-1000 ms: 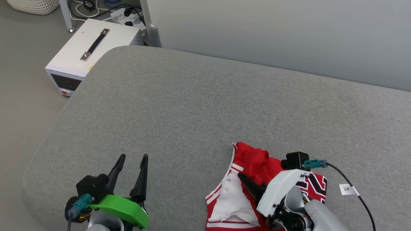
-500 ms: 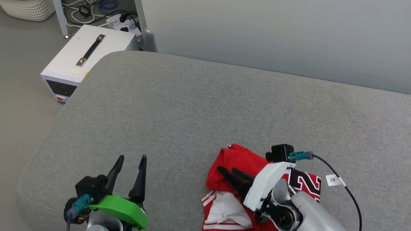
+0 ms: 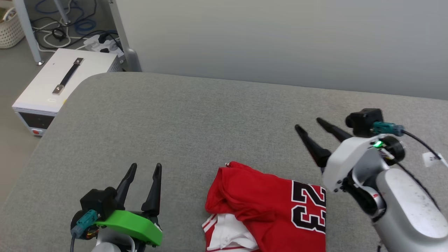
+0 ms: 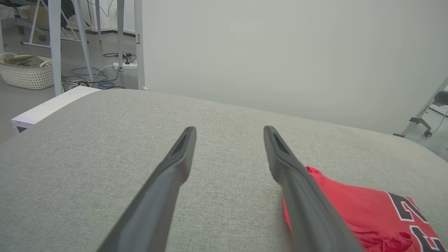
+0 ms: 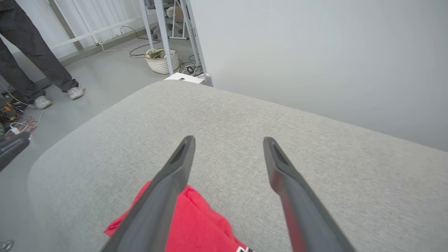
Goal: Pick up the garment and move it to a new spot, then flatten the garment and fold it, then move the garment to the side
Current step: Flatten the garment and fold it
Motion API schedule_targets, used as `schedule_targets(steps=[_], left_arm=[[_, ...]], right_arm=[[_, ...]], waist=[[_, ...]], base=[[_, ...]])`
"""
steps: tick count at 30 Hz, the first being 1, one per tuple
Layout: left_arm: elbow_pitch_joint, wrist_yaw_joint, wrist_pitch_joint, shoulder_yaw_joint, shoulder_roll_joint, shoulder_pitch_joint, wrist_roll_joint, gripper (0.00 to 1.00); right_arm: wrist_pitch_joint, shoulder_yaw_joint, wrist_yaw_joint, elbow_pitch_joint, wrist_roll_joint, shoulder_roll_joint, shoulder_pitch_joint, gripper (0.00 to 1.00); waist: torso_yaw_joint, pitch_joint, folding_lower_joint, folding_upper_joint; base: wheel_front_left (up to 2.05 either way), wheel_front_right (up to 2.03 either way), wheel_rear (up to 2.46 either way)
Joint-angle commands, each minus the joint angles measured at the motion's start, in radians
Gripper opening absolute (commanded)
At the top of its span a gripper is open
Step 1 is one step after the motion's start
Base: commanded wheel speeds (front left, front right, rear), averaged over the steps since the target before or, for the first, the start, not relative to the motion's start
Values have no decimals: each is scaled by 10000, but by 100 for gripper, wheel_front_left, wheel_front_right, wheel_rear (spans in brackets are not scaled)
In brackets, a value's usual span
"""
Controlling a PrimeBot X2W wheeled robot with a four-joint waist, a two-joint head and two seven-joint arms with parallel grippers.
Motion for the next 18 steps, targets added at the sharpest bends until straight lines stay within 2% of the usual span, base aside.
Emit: schedule_targets(steps=[1, 4, 8, 14, 18], left_arm=[[-105, -32, -59, -33, -52, 45, -58, 100], [-274, -32, -59, -66, -107, 31, -105, 100], [-459, -32, -59, -77, -177, 38, -117, 100], [-657, -32, -59, -54, -278, 66, -118, 100], [-837, -32, -59, -14, -334, 138, -91, 100]], right_arm=[[-194, -207, -4, -293, -352, -287, 210, 100], [-613, -697, -4, -882, -1061, -872, 622, 100], [-1248, -1522, -4, -1544, -1607, -1221, 1347, 100], [-2003, -3046, -4, -2477, -1855, -870, 2727, 100], [-2361, -3665, -4, -3130, -2225, -498, 3533, 100]], waist=[[-299, -29, 0, 0], [-502, 0, 0, 0], [-724, 67, 0, 0], [-938, 190, 0, 0], [-1007, 278, 0, 0]], base=[[0, 0, 0], [0, 0, 0], [0, 0, 0], [0, 0, 0], [0, 0, 0]])
